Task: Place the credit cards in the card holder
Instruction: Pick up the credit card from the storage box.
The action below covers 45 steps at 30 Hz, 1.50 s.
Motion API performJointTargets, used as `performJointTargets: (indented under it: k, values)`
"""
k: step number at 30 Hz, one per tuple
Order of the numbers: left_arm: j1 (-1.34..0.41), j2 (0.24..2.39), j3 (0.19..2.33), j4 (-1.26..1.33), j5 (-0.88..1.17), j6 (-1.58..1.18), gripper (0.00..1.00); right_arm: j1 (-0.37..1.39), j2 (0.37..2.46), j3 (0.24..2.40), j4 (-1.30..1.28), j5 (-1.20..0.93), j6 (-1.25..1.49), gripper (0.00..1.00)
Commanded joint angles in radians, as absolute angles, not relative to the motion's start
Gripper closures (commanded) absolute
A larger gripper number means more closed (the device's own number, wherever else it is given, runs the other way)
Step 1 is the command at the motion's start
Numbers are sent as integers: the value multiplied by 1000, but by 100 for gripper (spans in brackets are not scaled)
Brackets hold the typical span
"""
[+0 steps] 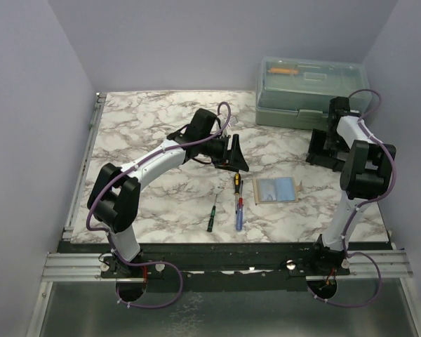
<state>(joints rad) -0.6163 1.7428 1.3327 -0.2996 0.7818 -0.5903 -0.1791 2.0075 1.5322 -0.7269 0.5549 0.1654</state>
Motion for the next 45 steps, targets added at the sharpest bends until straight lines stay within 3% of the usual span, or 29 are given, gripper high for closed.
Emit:
performJointTargets:
  k: [1, 5, 11, 18, 29, 45]
  values:
    - [-612, 1730, 1322, -281, 813, -592, 38, -181, 2006, 1532, -734, 636, 185, 35]
    - [-612, 1729, 1321, -281, 813, -591, 38, -180, 2001, 1545, -750, 650, 195, 42]
    - [-613, 1731, 1321, -280, 816, -592, 38, -180, 1971, 1549, -752, 645, 197, 61]
    - [-612, 1731, 1319, -278, 819, -594, 38, -181, 1961, 1546, -748, 642, 188, 70]
    - [-612, 1735, 1318, -272, 824, -597, 38, -181, 1944, 1569, -763, 630, 194, 94]
    - [-614, 1748, 1309, -261, 833, -602, 37, -180, 1781, 1547, -803, 507, 247, 100]
